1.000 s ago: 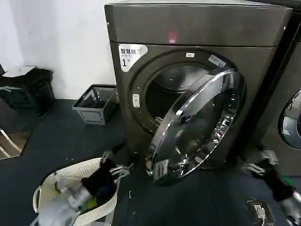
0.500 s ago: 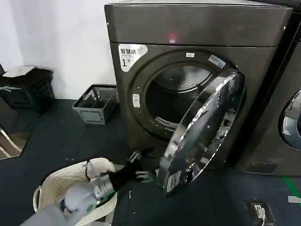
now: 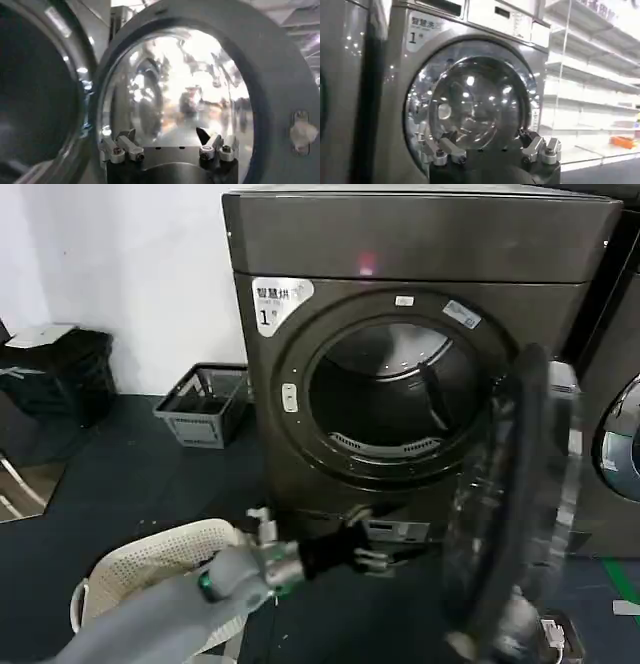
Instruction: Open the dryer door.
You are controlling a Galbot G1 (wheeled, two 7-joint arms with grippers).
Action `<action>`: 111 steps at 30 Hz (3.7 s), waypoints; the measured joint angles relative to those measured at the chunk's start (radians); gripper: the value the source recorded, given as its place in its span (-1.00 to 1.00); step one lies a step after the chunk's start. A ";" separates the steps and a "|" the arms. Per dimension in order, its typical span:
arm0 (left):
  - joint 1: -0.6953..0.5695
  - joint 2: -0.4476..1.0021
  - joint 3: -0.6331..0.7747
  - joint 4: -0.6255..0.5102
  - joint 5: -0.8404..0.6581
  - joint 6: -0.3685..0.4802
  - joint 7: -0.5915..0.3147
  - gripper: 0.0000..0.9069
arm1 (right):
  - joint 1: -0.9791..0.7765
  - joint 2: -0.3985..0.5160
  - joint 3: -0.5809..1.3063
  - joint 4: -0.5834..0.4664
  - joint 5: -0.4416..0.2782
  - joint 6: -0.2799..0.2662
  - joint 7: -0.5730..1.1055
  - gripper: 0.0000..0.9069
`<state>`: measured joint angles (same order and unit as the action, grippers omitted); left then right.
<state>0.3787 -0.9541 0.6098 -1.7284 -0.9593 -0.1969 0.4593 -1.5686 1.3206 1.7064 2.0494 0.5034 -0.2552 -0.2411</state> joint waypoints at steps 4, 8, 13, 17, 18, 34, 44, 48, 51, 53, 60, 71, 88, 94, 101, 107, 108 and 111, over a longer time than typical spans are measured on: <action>-0.078 -0.070 0.074 0.029 -0.010 0.003 -0.006 1.00 | 0.004 -0.008 0.064 -0.018 -0.026 -0.021 0.016 1.00; -0.145 -0.141 0.145 0.066 -0.017 0.004 -0.011 1.00 | 0.005 -0.005 0.125 -0.038 -0.059 -0.021 0.047 1.00; -0.199 -0.248 0.214 0.137 -0.011 0.005 -0.034 1.00 | 0.000 -0.018 0.197 -0.067 -0.077 -0.019 0.096 1.00; -0.212 -0.347 0.243 0.201 0.001 0.005 -0.047 1.00 | -0.017 -0.033 0.263 -0.086 -0.079 -0.012 0.106 1.00; -0.214 -0.370 0.245 0.216 0.003 0.007 -0.053 1.00 | -0.022 -0.037 0.278 -0.090 -0.079 -0.008 0.105 1.00; -0.238 -0.647 0.238 0.429 0.072 0.061 -0.257 1.00 | -0.037 -0.036 0.330 -0.116 -0.076 0.015 0.092 1.00; -0.233 -0.655 0.194 0.461 0.117 0.015 -0.326 1.00 | -0.034 -0.037 0.322 -0.121 -0.077 0.026 0.083 1.00; -0.227 -0.655 0.172 0.427 0.141 -0.056 -0.332 1.00 | -0.032 -0.044 0.326 -0.123 -0.077 0.028 0.082 1.00; -0.226 -0.653 0.164 0.391 0.186 -0.120 -0.333 1.00 | -0.033 -0.052 0.334 -0.130 -0.077 0.029 0.083 1.00; -0.226 -0.600 0.154 0.357 0.212 -0.148 -0.339 1.00 | -0.035 -0.055 0.343 -0.136 -0.077 0.030 0.084 1.00; -0.202 -0.313 0.128 0.205 0.273 -0.172 -0.390 1.00 | -0.026 -0.065 0.347 -0.142 -0.077 0.030 0.084 1.00; -0.208 0.141 0.125 -0.060 0.271 -0.068 -0.371 1.00 | -0.021 -0.095 0.409 -0.100 -0.141 0.020 0.115 1.00; -0.236 0.632 0.103 -0.048 0.408 0.147 -0.046 1.00 | 0.003 -0.165 0.482 -0.124 -0.187 0.025 0.119 1.00; -0.114 0.755 0.002 -0.049 0.549 0.186 0.092 1.00 | 0.013 -0.186 0.480 -0.133 -0.186 0.022 0.119 1.00; -0.039 0.834 -0.035 -0.020 0.657 0.174 0.163 1.00 | 0.021 -0.193 0.466 -0.133 -0.186 0.017 0.119 1.00; -0.035 0.849 -0.053 0.019 0.746 0.176 0.207 1.00 | 0.015 -0.194 0.465 -0.138 -0.185 0.019 0.120 1.00; -0.035 0.850 -0.054 0.024 0.762 0.172 0.218 1.00 | 0.013 -0.193 0.465 -0.138 -0.185 0.019 0.120 1.00; -0.032 0.852 -0.066 0.029 0.847 0.165 0.234 1.00 | 0.008 -0.194 0.472 -0.140 -0.185 0.019 0.120 1.00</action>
<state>0.3468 -0.1021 0.5441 -1.6990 -0.1124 -0.0320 0.6931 -1.5602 1.1266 2.1784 1.9098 0.3182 -0.2364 -0.1211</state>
